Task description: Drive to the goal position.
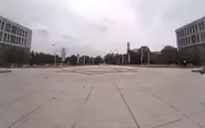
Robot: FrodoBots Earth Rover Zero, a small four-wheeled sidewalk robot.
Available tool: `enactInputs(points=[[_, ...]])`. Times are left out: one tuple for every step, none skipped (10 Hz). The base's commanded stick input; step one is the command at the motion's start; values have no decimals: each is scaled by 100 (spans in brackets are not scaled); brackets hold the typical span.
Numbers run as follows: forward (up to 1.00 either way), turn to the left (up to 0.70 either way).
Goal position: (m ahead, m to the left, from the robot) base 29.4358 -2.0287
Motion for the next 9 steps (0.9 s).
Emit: enactInputs(points=[[70,1],[70,1],[70,1],[70,1],[70,1],[70,1],[70,1],[70,1],[70,1]])
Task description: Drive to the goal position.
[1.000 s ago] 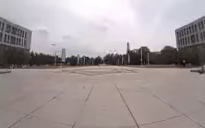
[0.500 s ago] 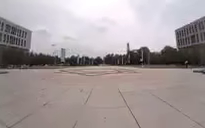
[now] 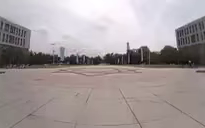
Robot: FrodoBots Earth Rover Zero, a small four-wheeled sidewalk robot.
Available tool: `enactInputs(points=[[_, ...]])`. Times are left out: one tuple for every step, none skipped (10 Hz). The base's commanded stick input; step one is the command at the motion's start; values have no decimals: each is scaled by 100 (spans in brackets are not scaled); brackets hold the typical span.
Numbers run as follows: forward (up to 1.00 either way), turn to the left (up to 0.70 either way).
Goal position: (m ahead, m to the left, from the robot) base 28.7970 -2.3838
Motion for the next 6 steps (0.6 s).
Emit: enactInputs(points=[[70,1],[70,1],[70,1],[70,1],[70,1],[70,1]])
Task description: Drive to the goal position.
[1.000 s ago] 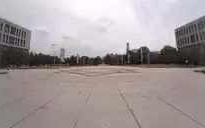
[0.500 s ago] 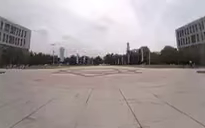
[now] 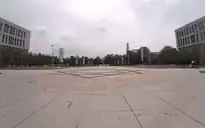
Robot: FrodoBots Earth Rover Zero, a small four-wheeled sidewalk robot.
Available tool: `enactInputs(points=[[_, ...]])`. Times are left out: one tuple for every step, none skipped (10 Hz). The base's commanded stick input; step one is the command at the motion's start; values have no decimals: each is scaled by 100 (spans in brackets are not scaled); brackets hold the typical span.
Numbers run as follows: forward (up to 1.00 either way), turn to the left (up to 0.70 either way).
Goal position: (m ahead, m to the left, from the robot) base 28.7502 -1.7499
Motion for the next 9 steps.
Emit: enactInputs(points=[[70,1],[70,1],[70,1],[70,1],[70,1],[70,1],[70,1],[70,1],[70,1]])
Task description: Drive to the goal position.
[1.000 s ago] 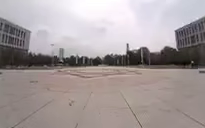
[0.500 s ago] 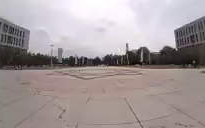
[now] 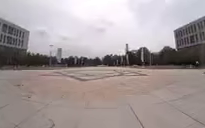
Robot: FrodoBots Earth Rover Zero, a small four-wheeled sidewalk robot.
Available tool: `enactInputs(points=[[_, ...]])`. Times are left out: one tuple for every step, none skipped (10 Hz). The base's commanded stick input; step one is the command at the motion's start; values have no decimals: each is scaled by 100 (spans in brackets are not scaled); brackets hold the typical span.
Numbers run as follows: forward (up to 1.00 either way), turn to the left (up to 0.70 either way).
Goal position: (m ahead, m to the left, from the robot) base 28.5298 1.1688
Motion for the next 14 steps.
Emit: enactInputs(points=[[70,1],[70,1],[70,1],[70,1],[70,1],[70,1],[70,1],[70,1],[70,1],[70,1],[70,1],[70,1],[70,1],[70,1]])
